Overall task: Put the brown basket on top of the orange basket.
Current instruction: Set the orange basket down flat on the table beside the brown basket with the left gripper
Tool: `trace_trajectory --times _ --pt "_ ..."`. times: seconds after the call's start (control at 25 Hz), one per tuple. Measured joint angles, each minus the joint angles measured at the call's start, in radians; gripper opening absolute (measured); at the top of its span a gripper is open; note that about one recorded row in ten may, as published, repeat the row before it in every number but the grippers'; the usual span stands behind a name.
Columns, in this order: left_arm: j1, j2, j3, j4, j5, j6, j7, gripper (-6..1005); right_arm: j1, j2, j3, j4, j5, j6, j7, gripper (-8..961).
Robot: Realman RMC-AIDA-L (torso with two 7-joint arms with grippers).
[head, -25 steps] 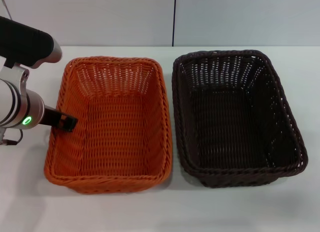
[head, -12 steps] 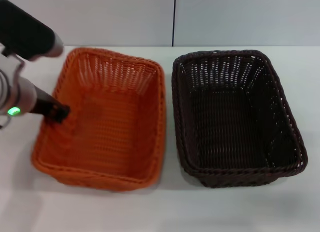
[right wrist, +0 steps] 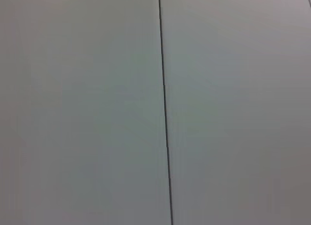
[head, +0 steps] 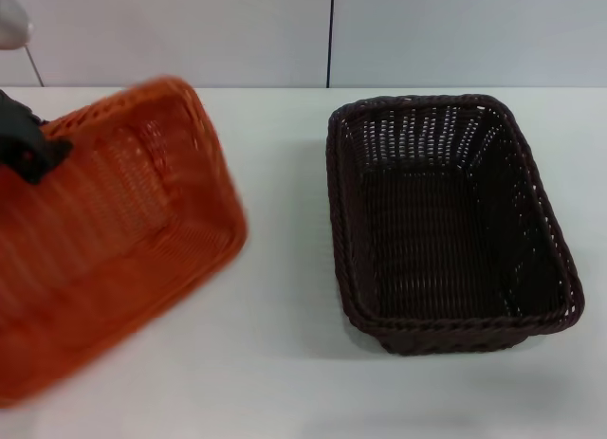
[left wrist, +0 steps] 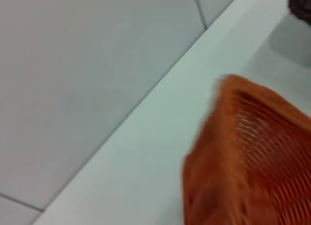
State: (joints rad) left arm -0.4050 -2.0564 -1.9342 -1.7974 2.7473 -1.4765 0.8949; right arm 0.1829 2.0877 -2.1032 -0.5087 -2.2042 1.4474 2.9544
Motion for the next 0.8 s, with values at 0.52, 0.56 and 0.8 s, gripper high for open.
trace_trajectory --times 0.52,0.56,0.8 --pt "0.001 0.001 -0.015 -0.182 -0.032 -0.161 0.179 181 -0.001 0.001 -0.054 -0.045 0.018 0.008 0.0 691" --pt "0.001 0.001 -0.015 -0.182 -0.032 -0.161 0.179 179 -0.001 0.001 -0.054 -0.045 0.018 0.008 0.0 691" --pt "0.0 -0.001 0.027 -0.196 -0.135 -0.212 0.367 166 -0.006 0.002 -0.067 -0.047 0.018 0.023 0.0 691"
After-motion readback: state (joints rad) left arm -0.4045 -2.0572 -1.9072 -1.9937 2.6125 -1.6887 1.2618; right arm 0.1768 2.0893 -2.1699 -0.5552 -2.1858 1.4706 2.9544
